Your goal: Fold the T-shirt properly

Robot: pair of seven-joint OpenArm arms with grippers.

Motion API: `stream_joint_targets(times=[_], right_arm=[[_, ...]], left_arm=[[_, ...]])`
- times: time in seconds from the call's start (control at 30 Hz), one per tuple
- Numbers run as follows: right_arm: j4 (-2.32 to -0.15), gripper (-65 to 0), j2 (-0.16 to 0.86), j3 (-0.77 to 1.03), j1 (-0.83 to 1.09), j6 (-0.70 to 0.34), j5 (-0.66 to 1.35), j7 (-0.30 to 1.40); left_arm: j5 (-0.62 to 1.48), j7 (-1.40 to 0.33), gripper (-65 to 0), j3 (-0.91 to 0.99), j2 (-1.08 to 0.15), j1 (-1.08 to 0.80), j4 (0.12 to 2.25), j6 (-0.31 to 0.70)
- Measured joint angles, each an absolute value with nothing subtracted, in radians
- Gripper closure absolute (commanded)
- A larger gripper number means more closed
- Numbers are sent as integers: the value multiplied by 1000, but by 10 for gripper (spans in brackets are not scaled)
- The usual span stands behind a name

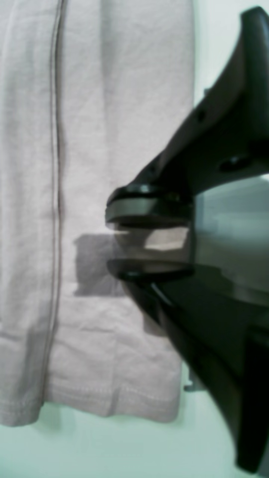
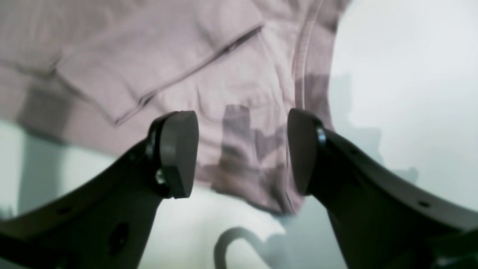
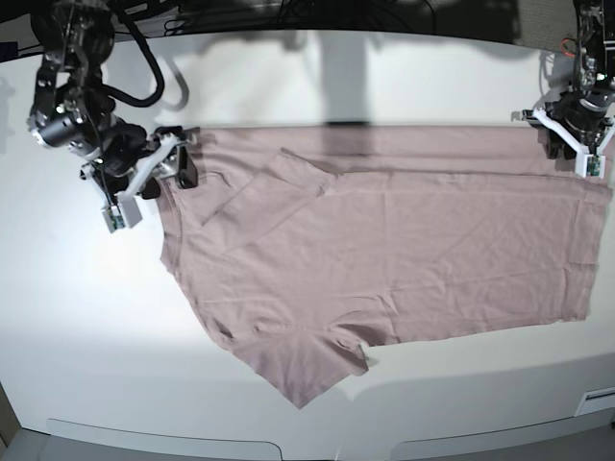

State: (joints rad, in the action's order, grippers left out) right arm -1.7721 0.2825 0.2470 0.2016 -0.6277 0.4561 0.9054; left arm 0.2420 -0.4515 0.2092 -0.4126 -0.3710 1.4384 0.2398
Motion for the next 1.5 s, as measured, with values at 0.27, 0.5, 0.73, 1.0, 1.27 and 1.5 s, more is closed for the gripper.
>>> stream_joint_targets(times=[0.27,0.5,0.73,1.0,1.27,1.5], right_arm=[[-1592,-377,285,82,133,-587,410,868],[-1593,-377,282,135,193,-592,381,848],[-1600,-377,283,176,272,-603,395,807],[-1608,-376,283,176,285,-618,395,807],[-1687,-338,285,176,352,-638,380,777],[-1688,-338,285,176,374,-637,376,781]], left_arm=[[237,-452,-160,209,-412,-372,1439,240],[238,-450,-160,209,-412,-385,1443,217],[237,-430,-160,209,-413,-406,1447,212],[237,-412,-160,210,-416,-432,1455,209],[198,-470,-161,207,-410,-503,1555,152],[135,-475,-161,203,-410,-519,1570,153]])
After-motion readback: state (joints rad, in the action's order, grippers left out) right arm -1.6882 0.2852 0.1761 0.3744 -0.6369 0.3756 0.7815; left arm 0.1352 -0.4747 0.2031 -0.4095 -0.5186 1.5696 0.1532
